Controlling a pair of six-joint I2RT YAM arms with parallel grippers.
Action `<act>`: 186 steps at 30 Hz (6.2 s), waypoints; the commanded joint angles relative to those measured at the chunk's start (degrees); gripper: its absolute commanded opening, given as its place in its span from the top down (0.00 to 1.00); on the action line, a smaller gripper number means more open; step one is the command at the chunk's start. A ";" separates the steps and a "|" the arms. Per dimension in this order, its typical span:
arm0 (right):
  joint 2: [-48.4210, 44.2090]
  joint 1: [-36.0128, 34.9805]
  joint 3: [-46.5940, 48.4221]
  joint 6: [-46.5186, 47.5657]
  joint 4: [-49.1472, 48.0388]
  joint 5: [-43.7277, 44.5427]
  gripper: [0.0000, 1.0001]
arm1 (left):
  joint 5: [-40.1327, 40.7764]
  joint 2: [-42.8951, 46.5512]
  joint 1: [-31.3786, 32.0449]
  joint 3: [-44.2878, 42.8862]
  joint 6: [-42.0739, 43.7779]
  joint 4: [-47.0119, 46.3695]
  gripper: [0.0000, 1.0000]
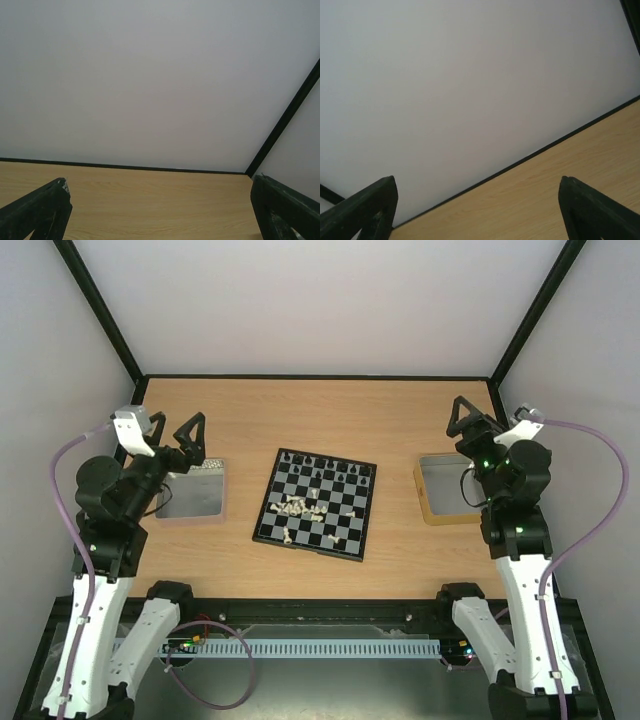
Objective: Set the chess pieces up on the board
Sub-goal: Pick up the chess piece from the chessboard, then place the chess piece on the chessboard.
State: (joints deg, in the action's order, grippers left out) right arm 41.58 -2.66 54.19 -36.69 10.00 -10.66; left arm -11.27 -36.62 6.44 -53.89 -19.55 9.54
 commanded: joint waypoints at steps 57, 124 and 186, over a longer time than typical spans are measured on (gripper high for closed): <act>51.37 -62.64 6.35 1.47 10.33 15.28 0.44 | -6.84 -3.76 -1.58 13.28 -9.28 -4.46 0.00; 61.34 -66.95 6.06 4.11 7.68 18.80 0.68 | -14.39 -10.76 -1.60 13.90 -12.24 -1.06 0.00; 37.86 -65.50 -19.16 25.09 -47.60 25.32 0.70 | -35.63 -22.92 15.62 14.69 -13.77 -4.37 0.98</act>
State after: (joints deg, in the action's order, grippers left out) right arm 80.20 -68.25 34.20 -10.44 -37.52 11.90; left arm -47.81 -60.03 21.45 -38.46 -33.91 6.50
